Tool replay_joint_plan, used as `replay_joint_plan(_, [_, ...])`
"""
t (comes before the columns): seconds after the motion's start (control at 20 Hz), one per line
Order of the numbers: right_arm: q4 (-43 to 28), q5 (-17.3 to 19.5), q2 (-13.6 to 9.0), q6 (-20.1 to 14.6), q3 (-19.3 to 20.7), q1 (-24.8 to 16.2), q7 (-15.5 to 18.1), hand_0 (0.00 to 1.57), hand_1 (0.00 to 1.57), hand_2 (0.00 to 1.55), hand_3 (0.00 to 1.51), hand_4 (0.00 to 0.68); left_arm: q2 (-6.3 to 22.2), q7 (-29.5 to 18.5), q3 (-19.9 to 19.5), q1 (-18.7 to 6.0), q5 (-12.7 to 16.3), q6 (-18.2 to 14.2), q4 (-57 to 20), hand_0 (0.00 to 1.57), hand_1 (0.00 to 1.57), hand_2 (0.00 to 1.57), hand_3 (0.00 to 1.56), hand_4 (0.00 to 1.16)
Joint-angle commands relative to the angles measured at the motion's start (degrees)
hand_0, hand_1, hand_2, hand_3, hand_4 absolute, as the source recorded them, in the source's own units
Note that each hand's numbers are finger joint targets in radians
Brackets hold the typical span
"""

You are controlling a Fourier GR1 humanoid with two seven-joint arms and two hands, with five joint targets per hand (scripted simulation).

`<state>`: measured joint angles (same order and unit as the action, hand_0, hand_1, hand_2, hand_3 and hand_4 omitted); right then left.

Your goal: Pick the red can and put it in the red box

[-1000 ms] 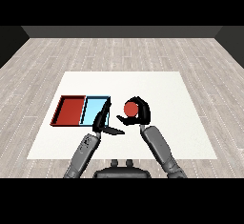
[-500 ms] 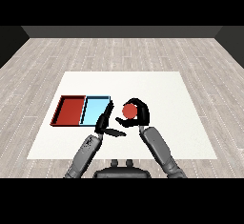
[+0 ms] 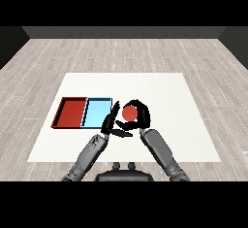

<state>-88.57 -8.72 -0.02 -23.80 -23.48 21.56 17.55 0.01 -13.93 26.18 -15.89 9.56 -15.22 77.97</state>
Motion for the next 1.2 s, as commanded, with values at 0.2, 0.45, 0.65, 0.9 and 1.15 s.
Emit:
replay_joint_plan(0.2, [0.41,-2.72,0.02,-1.72,-2.91,-0.12,2.33,1.51,1.51,1.45,1.41,0.654,-0.01,-2.72,1.15,0.86,0.70,0.09,-1.66,0.00,0.00,0.00,0.00,0.00])
replay_joint_plan(0.45, [2.36,-6.28,0.02,-5.94,-5.08,4.71,1.28,1.51,1.51,1.46,1.42,0.656,-0.01,-0.97,1.57,-1.56,3.15,0.66,-2.05,0.00,0.00,0.00,0.00,0.00])
replay_joint_plan(0.65, [-0.12,-3.28,0.02,-4.37,-6.34,1.95,0.16,1.52,1.52,1.45,1.40,0.648,0.00,-0.23,1.16,-4.19,5.35,0.83,-2.61,0.00,0.00,0.00,0.00,0.00])
replay_joint_plan(0.9, [5.21,-7.13,0.01,-4.93,-6.49,4.46,3.77,1.51,1.51,1.46,1.40,0.642,0.01,-3.86,8.50,-5.15,10.11,-12.94,-4.07,0.00,0.00,0.00,0.00,0.66])
replay_joint_plan(1.15, [4.66,-6.93,0.01,-5.37,-5.93,5.61,3.82,1.51,1.51,1.45,1.39,0.649,0.02,-3.20,5.13,-9.58,13.06,-16.02,-8.93,1.57,1.57,1.57,1.49,1.13])
